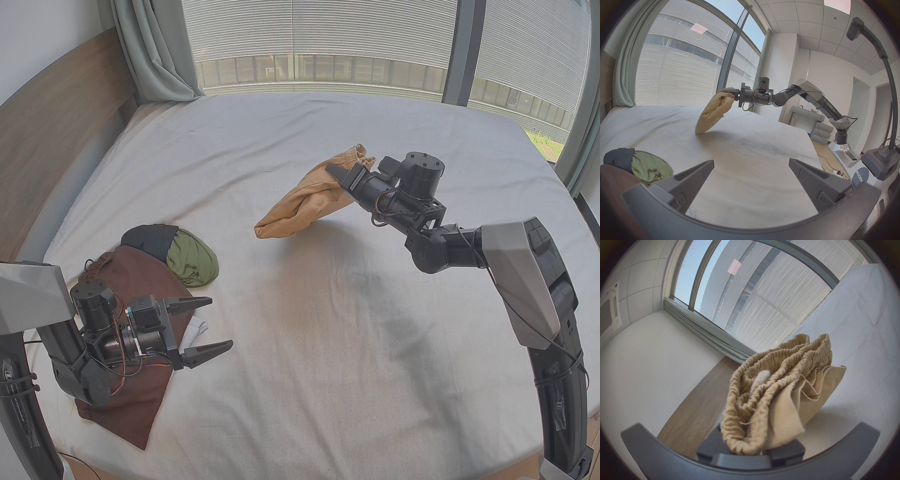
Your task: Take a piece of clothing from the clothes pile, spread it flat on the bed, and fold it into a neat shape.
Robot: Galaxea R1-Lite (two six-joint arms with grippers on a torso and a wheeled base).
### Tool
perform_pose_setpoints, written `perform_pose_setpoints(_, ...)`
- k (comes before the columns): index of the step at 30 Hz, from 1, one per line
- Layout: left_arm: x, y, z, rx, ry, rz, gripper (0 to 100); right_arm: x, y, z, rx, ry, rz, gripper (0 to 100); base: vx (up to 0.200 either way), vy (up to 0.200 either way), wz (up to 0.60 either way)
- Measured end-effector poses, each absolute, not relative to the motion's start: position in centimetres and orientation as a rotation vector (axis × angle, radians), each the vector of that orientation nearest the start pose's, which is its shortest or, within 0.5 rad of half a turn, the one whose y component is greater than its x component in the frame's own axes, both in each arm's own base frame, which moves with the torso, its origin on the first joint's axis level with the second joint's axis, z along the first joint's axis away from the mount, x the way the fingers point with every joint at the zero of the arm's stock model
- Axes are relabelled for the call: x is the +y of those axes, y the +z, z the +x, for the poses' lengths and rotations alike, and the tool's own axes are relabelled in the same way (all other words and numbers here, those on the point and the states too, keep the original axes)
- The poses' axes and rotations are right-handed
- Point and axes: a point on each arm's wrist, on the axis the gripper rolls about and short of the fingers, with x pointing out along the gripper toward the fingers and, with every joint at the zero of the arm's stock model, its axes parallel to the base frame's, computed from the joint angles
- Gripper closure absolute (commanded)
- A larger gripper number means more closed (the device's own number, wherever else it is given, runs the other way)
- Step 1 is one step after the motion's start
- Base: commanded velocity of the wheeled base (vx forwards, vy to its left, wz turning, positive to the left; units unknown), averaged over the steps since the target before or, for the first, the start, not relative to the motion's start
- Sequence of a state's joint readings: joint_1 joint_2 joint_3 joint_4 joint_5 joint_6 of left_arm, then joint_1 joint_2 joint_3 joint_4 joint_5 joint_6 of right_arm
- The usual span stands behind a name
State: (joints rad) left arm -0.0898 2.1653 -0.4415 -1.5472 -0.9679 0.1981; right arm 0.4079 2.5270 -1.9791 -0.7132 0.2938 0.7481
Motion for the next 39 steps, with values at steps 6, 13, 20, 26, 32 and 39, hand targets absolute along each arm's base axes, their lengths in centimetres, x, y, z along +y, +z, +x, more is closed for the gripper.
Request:
perform_pose_setpoints(6,-4.6,4.8,30.4,0.064,-1.066,0.099,0,21.9,15.1,49.2,0.136,0.713,0.738,100,0.0,0.0,0.0)
perform_pose_setpoints(13,-4.6,4.7,30.5,0.065,-1.065,0.098,0,22.2,11.7,50.1,0.169,0.658,0.743,100,0.0,0.0,0.0)
perform_pose_setpoints(20,-4.6,4.7,30.5,0.065,-1.065,0.098,0,22.2,10.3,50.4,0.191,0.639,0.736,100,0.0,0.0,0.0)
perform_pose_setpoints(26,-4.6,4.8,30.5,0.064,-1.066,0.098,0,21.7,8.6,49.7,0.239,0.608,0.712,100,0.0,0.0,0.0)
perform_pose_setpoints(32,-4.6,4.8,30.5,0.064,-1.066,0.098,0,21.0,5.9,48.2,0.306,0.575,0.679,100,0.0,0.0,0.0)
perform_pose_setpoints(39,-4.6,4.8,30.4,0.063,-1.066,0.1,0,19.7,3.7,46.7,0.346,0.531,0.664,100,0.0,0.0,0.0)
